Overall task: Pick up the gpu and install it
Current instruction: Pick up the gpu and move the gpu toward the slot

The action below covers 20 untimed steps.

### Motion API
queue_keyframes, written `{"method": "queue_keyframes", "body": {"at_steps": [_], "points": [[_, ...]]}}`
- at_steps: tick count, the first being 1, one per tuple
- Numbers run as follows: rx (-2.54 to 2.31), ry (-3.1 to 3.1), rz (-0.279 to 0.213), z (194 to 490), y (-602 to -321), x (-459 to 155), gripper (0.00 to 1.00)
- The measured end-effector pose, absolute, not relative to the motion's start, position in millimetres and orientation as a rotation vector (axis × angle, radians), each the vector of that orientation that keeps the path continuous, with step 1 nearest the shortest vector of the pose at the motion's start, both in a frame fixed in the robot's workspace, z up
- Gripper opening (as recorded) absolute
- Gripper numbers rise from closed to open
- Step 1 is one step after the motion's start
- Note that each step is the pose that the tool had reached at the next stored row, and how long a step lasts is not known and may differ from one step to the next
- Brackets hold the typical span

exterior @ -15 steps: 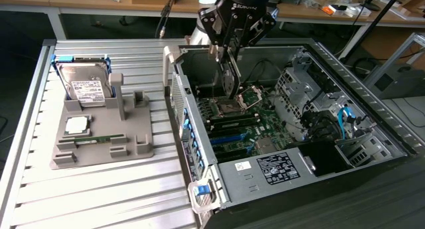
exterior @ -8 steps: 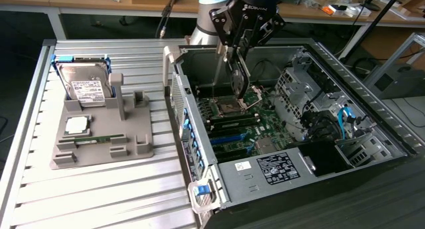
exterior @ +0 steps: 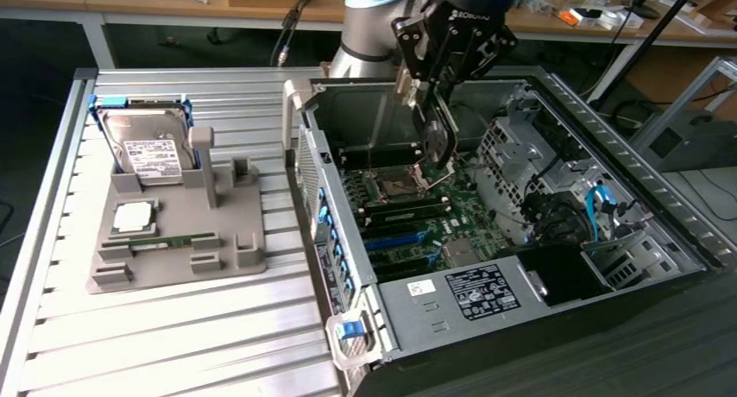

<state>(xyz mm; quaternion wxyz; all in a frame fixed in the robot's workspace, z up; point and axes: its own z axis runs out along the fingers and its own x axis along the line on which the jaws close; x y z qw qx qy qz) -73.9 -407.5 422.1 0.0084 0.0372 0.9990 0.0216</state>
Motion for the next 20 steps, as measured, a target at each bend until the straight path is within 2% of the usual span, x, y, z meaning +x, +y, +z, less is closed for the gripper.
{"method": "queue_keyframes", "body": {"at_steps": [20], "points": [[0.107,3.126,0.067,410,-407,-17,0.27]]}}
